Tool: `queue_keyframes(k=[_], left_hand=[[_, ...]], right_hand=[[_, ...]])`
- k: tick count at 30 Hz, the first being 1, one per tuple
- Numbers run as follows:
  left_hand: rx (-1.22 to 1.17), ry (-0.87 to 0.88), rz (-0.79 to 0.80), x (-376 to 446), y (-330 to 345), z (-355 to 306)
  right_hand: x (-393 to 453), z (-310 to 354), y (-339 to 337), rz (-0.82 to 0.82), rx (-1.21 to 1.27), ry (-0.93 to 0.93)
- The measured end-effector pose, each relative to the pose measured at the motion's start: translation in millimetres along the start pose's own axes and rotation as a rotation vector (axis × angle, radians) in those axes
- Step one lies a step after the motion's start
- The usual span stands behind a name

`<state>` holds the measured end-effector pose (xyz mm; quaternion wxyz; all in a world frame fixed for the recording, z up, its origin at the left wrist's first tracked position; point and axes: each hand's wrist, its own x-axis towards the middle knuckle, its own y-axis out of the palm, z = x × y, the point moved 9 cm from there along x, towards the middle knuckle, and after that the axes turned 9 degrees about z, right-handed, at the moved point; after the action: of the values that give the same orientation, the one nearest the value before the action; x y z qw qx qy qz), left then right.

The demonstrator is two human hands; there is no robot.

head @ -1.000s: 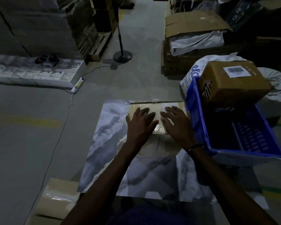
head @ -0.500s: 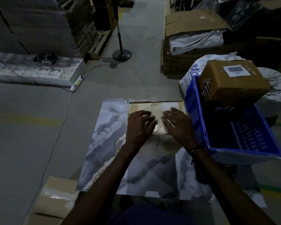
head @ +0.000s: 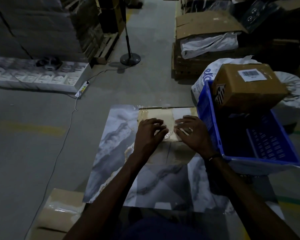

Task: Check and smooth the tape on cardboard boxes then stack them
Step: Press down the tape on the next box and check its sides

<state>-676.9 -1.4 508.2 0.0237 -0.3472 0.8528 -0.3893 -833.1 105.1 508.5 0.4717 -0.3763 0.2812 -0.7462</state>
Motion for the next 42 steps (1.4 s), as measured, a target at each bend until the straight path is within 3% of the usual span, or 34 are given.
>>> queue_keyframes(k=[5, 9, 17, 22, 30, 36, 38, 42], left_hand=[[-0.079, -0.090, -0.100, -14.9, -12.3, 12.6], [-0.147, -0.125, -0.078, -15.7, -10.7, 21.2], [-0.019, -0.052, 0.002, -32.8, -8.0, 17.6], [0.046, 0.060, 0.020, -49.4, -15.4, 15.7], [0.017, 0.046, -0.016, -48.9, -26.0, 15.8], [0.024, 0.054, -0.127, -37.5, -56.9, -6.4], [0.031, 0.036, -0.124, -32.6, -58.9, -3.6], [-0.003, 0.035, -0.032, -34.3, -40.9, 8.4]], right_hand=[[-11.1, -6.1, -13.7, -0.100, 0.066, 0.070], [-9.3, -6.9, -8.3, -0.072, 0.080, 0.103], [-25.0, -10.4, -16.5, -0.015, 0.055, 0.123], [-42.8, -9.6, -15.1, -0.010, -0.086, 0.096], [-49.1, 4.9, -20.9, 0.002, 0.018, 0.122], [-38.5, 5.9, -41.6, -0.119, 0.113, 0.159], [-33.9, 7.7, -37.0, -0.069, 0.192, 0.140], [-40.3, -27.8, -14.0, 0.038, 0.260, 0.470]])
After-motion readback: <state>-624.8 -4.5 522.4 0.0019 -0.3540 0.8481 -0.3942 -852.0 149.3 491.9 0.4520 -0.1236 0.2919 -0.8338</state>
